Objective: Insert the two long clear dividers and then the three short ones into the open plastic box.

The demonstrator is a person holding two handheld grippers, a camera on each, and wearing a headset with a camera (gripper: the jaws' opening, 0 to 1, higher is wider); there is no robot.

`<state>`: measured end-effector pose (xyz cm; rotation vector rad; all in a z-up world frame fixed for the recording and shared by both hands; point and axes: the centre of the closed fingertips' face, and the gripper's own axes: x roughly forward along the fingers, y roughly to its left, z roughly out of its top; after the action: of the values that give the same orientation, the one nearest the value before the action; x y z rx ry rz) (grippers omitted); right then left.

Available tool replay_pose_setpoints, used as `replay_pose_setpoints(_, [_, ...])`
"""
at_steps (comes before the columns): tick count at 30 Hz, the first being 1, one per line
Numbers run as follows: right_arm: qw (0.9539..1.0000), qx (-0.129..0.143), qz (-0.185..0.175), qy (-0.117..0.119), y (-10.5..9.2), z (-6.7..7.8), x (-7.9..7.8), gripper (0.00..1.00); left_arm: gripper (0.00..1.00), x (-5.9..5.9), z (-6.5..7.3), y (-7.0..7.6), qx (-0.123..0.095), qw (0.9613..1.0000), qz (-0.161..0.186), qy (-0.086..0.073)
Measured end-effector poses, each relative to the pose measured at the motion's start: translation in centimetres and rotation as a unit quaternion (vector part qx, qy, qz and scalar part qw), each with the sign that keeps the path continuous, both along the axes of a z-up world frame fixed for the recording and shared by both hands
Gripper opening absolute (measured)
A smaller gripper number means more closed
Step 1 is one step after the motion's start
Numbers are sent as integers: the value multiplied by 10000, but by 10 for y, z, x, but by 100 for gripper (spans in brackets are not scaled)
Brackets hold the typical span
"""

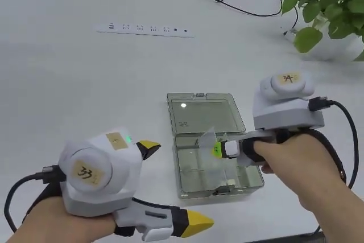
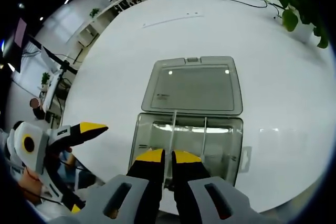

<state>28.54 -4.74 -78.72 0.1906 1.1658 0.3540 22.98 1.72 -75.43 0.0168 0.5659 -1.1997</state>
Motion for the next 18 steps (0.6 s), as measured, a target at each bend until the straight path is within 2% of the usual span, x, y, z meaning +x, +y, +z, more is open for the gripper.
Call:
replay_pose_setpoints(7, [10000, -41, 62, -24, 1, -1, 0, 6, 98, 0, 0, 0, -1, 10000, 4, 14])
replay_pose_setpoints(14, [9986, -341, 371, -180, 5, 1, 1, 6, 98, -1, 0, 0, 9, 10000, 0, 18])
replay_pose_setpoints(18, [9981, -395, 444, -190, 5, -2, 0, 6, 98, -1, 0, 1, 6, 10000, 21, 36])
